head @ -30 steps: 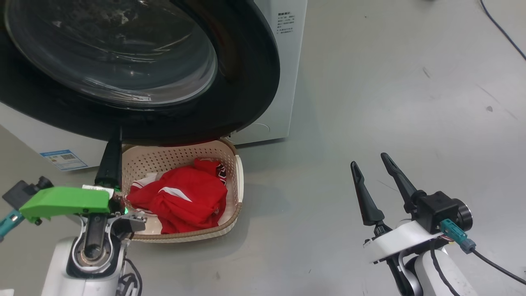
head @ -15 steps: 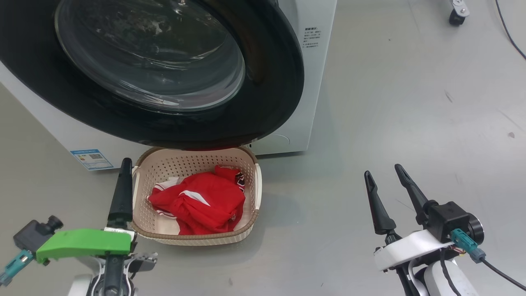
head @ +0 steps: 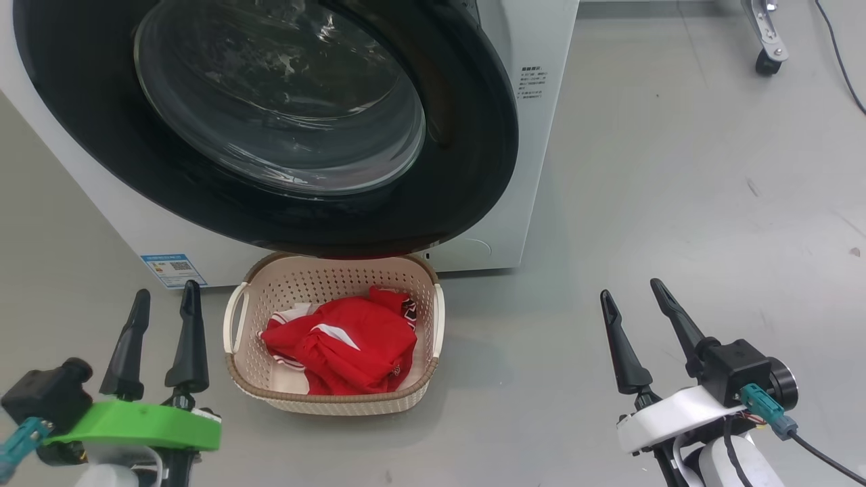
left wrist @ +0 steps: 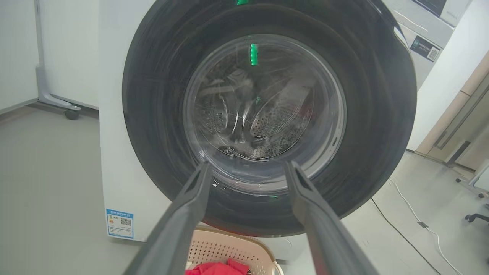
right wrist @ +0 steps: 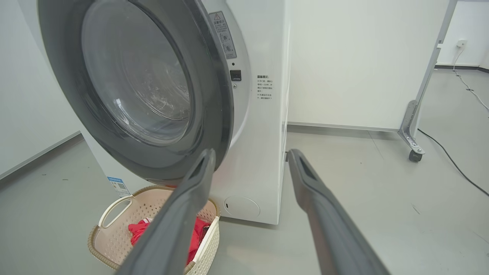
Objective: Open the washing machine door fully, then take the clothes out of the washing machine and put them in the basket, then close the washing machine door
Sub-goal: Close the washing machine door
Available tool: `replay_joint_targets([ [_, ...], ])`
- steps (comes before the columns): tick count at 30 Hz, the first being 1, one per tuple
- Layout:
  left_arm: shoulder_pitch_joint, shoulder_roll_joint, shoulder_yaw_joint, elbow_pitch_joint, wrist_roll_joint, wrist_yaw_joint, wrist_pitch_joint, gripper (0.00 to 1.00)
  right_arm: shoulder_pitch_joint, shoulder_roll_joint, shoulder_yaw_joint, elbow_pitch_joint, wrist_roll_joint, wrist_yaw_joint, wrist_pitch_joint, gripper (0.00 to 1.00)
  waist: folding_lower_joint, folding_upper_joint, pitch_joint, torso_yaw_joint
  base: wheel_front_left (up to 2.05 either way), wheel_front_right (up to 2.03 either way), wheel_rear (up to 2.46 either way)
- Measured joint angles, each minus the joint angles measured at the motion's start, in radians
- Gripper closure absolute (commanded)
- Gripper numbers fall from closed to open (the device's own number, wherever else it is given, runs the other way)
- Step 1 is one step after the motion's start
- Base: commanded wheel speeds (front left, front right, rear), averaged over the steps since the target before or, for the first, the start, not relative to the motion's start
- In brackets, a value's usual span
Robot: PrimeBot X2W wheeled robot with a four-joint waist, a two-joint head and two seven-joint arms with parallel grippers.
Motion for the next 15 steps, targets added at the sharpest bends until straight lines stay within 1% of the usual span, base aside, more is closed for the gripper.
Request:
replay_joint_targets([
  [3, 0.0, 0.005, -0.012, -0.011, 0.08, 0.041, 0.001, 0.0, 0.002, 0.0, -0.001, 0.0, 0.0, 0.0, 0.0, 0.0, 0.0, 0.0, -0.009, -0.001, 0.0, 0.0, 0.0],
  [8, 0.018, 0.004, -0.028, -0.021, 0.172, 0.106, 0.001, 0.0, 0.015, 0.001, -0.012, 0.0, 0.0, 0.0, 0.0, 0.0, 0.0, 0.0, -0.023, -0.006, 0.0, 0.0, 0.0],
  [10, 0.032, 0.004, -0.042, -0.021, 0.205, 0.128, 0.001, 0.0, 0.03, 0.001, -0.018, 0.0, 0.0, -0.007, 0.0, 0.0, 0.0, 0.0, -0.031, -0.007, 0.0, 0.0, 0.0],
  [12, 0.046, 0.004, -0.055, -0.021, 0.241, 0.15, 0.001, 0.0, 0.044, 0.001, -0.021, 0.0, 0.0, -0.009, 0.0, 0.0, 0.0, 0.0, -0.037, -0.007, 0.0, 0.0, 0.0],
  [15, 0.063, 0.005, -0.067, -0.016, 0.279, 0.161, 0.001, 0.0, 0.053, 0.001, -0.022, 0.0, -0.001, -0.01, 0.0, 0.0, 0.0, 0.0, -0.043, -0.008, 0.0, 0.0, 0.0],
])
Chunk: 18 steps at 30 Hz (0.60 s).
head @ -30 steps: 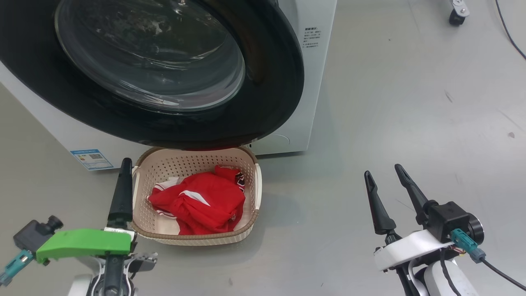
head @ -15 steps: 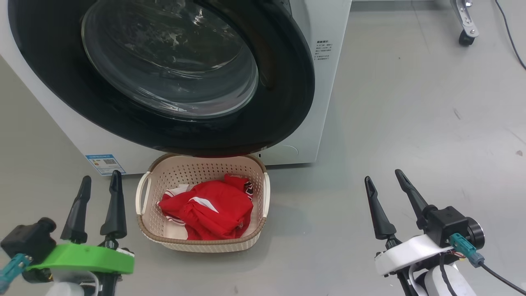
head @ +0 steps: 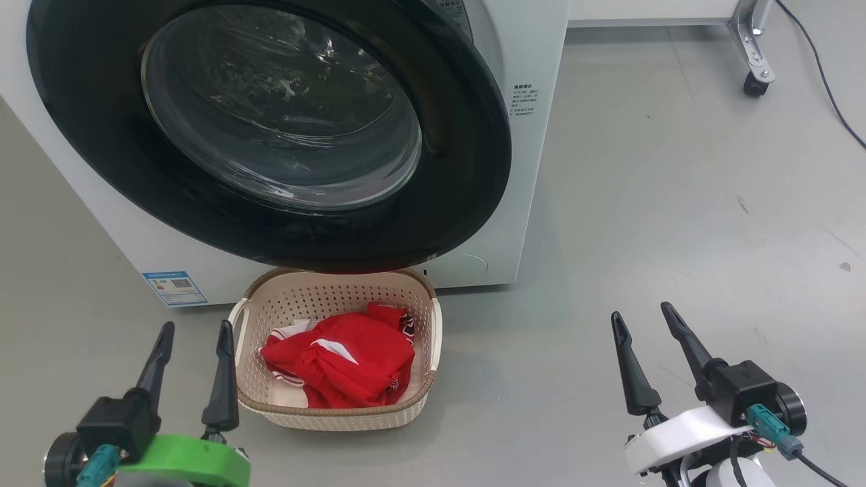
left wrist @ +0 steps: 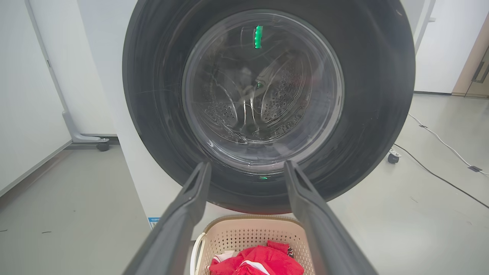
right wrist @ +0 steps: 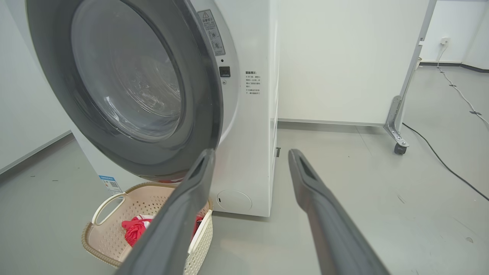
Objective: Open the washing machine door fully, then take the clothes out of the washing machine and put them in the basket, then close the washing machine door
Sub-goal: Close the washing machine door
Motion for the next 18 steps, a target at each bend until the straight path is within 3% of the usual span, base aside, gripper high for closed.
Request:
replay_joint_targets([
  [18, 0.046, -0.025, -0.026, 0.02, 0.123, 0.017, 0.0, 0.0, 0.03, 0.003, 0.001, -0.002, -0.016, -0.009, 0.0, 0.0, 0.0, 0.0, -0.018, 0.002, 0.0, 0.0, 0.0],
])
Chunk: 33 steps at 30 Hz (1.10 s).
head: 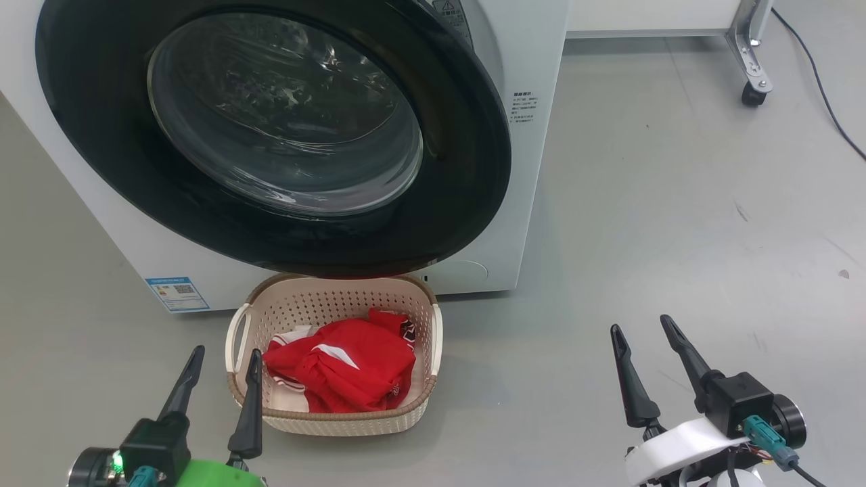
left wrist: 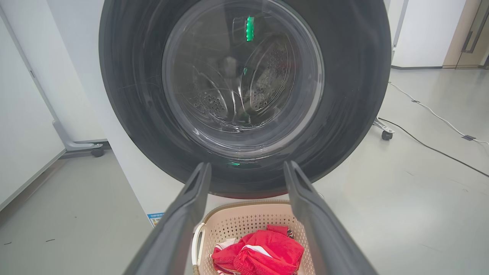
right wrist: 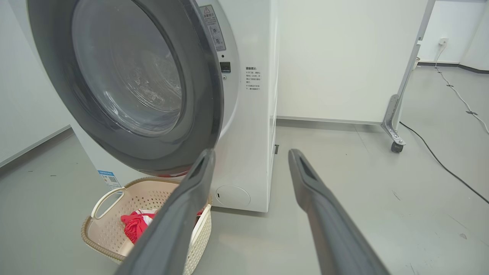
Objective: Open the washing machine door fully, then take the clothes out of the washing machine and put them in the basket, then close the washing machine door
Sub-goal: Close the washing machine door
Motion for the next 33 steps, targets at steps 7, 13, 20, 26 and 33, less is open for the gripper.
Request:
replay_joint_targets([
  [7, 0.013, -0.018, 0.003, 0.0, 0.013, 0.005, 0.0, 0.0, 0.0, 0.0, 0.002, -0.001, 0.0, 0.0, 0.0, 0.0, 0.0, 0.0, -0.003, 0.001, 0.0, 0.0, 0.0],
  [13, 0.014, -0.032, 0.006, -0.001, 0.025, 0.008, 0.0, 0.0, 0.0, 0.001, 0.002, -0.002, 0.0, 0.0, 0.0, 0.0, 0.0, 0.0, -0.002, 0.004, 0.0, 0.0, 0.0],
  [20, 0.015, -0.043, 0.011, -0.001, 0.033, 0.009, 0.0, 0.0, 0.0, 0.001, 0.002, -0.002, 0.0, 0.0, 0.0, 0.69, 0.0, 0.0, -0.004, 0.006, 0.0, 0.0, 0.0],
  [26, 0.015, -0.057, 0.014, -0.001, 0.056, 0.009, 0.0, 0.0, 0.0, 0.001, 0.001, 0.001, 0.007, 0.0, 0.0, 1.0, 0.0, 0.0, -0.006, 0.007, 0.0, 0.0, 0.0],
  [33, 0.015, -0.064, 0.026, -0.002, 0.064, 0.009, 0.0, 0.0, 0.001, 0.001, 0.001, 0.002, 0.011, 0.0, 0.0, 1.0, 0.0, 0.0, -0.003, 0.009, 0.0, 0.0, 0.0],
])
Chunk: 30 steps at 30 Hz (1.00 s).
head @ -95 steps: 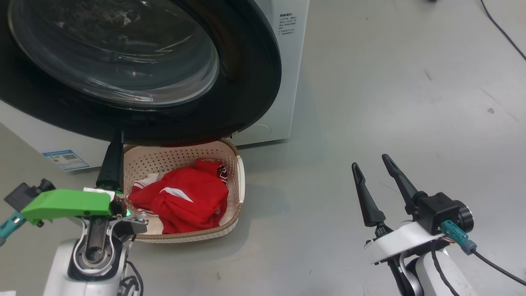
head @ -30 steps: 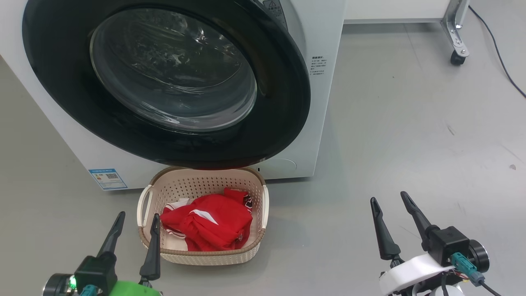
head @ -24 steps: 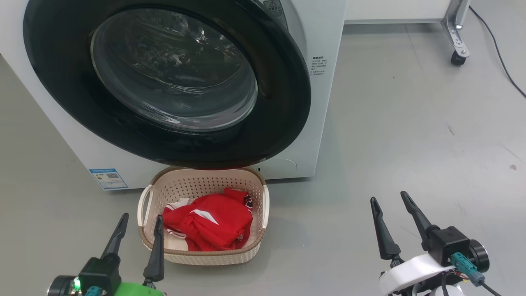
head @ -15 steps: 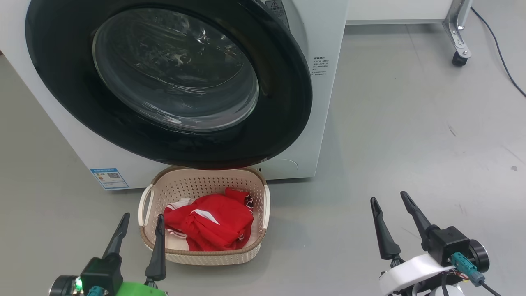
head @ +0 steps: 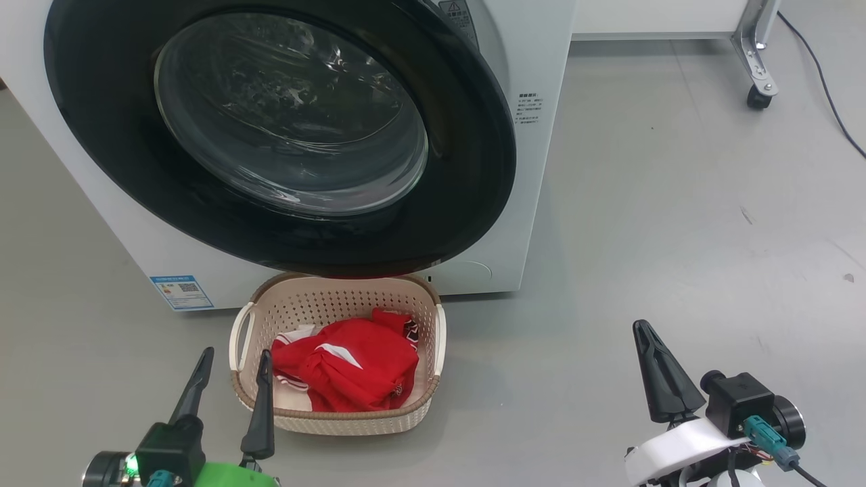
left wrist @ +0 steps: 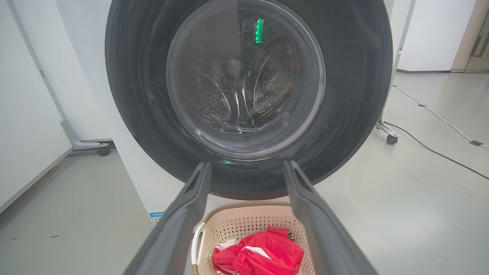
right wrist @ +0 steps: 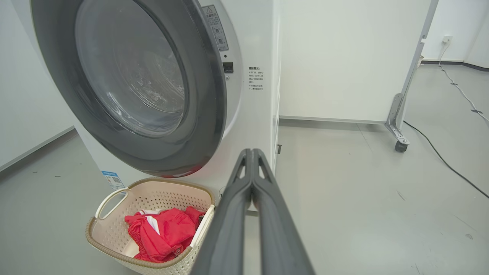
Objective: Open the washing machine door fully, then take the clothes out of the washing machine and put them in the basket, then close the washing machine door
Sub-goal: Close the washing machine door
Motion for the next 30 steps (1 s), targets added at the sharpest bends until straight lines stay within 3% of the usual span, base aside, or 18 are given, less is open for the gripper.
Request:
replay_joint_targets([
  [10, -0.001, -0.01, 0.008, -0.028, 0.026, 0.0, 0.0, 0.0, -0.025, 0.0, 0.022, -0.003, 0.007, 0.015, 0.0, 1.0, 0.0, 0.0, 0.04, 0.005, 0.0, 0.0, 0.0],
  [30, -0.11, -0.05, -0.013, -0.086, 0.071, 0.0, 0.0, 0.0, -0.321, -0.05, 0.057, -0.014, -0.027, 0.057, 0.0, 1.0, 0.0, 0.0, 0.21, 0.06, 0.0, 0.0, 0.0],
])
